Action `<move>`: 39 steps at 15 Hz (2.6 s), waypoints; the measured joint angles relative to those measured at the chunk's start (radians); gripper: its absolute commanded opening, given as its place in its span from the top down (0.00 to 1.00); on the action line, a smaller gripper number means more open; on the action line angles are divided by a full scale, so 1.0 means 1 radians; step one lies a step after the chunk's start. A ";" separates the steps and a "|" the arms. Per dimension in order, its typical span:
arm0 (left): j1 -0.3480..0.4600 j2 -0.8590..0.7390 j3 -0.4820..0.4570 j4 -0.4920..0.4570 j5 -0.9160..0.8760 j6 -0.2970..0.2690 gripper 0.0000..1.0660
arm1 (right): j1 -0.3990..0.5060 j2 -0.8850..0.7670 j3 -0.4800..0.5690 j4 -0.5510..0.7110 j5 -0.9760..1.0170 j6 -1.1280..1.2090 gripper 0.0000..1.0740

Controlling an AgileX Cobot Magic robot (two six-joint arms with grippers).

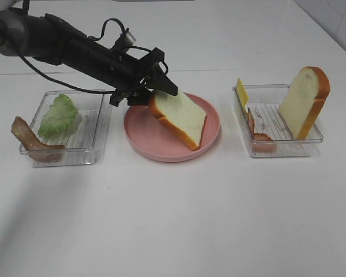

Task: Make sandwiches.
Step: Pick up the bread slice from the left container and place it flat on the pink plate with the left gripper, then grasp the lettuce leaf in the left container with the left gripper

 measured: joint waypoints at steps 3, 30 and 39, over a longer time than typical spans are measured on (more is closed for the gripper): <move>0.000 -0.010 0.000 0.055 0.002 0.000 0.30 | 0.000 0.000 0.000 0.000 0.000 0.000 0.29; 0.099 -0.212 -0.078 1.158 0.218 -0.625 0.30 | 0.000 0.000 0.000 0.000 0.000 0.000 0.29; 0.099 -0.083 -0.083 1.129 0.080 -0.625 0.30 | 0.000 0.000 0.000 0.000 0.000 0.000 0.29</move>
